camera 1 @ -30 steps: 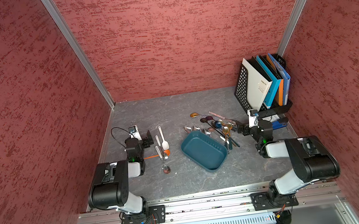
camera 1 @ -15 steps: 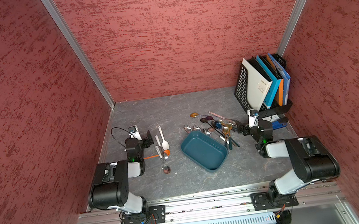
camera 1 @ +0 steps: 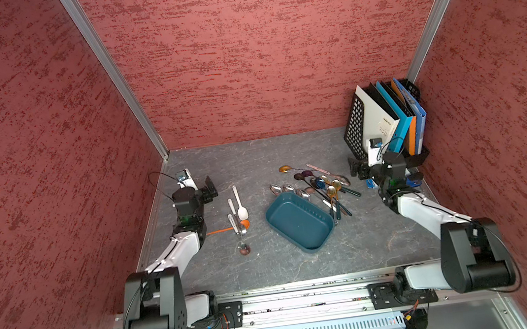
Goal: Put the spoon into the storage box
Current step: Adjust the storage box at the center of the board.
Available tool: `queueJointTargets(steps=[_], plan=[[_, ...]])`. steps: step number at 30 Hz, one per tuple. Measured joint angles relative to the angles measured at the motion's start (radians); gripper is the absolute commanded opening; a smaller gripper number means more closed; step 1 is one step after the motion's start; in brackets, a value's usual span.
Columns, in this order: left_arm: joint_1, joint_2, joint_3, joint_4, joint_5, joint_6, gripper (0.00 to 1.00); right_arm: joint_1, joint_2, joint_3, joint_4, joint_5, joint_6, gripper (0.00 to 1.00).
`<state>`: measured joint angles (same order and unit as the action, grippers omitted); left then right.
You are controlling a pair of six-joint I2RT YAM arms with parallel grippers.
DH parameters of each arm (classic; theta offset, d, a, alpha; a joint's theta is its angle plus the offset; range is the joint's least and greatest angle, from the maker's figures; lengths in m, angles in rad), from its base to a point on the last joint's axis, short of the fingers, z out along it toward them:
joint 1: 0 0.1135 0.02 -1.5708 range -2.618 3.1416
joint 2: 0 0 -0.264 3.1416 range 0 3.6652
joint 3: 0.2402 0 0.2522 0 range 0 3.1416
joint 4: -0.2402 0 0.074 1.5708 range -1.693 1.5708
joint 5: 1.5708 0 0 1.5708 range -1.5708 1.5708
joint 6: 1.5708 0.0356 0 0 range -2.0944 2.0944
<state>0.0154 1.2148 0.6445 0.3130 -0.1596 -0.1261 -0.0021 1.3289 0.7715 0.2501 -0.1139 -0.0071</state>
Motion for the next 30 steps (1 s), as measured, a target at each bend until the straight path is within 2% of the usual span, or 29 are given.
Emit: queueJointTargets(steps=[3,4,6,8,13,17,20,30], plan=[[-0.028,-0.081,0.14,-0.257,-0.005,-0.085,1.0,0.0,-0.021,0.116,-0.198,-0.019,0.026,0.85],[-0.052,-0.105,0.185,-0.353,-0.006,-0.121,1.0,0.002,-0.025,0.147,-0.27,-0.026,0.034,0.79],[-0.116,-0.136,0.249,-0.521,-0.014,-0.189,1.0,0.017,-0.025,0.193,-0.41,-0.023,0.059,0.78],[-0.209,-0.148,0.297,-0.702,-0.012,-0.273,1.0,0.051,-0.014,0.245,-0.579,0.013,0.087,0.78],[-0.433,-0.126,0.317,-1.018,0.037,-0.453,0.99,0.146,0.018,0.282,-0.854,0.04,0.14,0.76],[-0.592,-0.063,0.324,-1.152,0.091,-0.543,0.98,0.228,0.046,0.281,-1.004,0.077,0.17,0.76],[-0.66,0.003,0.34,-1.201,0.125,-0.576,0.98,0.276,0.073,0.281,-1.07,0.102,0.186,0.75],[-0.695,0.177,0.383,-1.22,0.217,-0.579,0.99,0.418,0.126,0.272,-1.144,0.135,0.241,0.74]])
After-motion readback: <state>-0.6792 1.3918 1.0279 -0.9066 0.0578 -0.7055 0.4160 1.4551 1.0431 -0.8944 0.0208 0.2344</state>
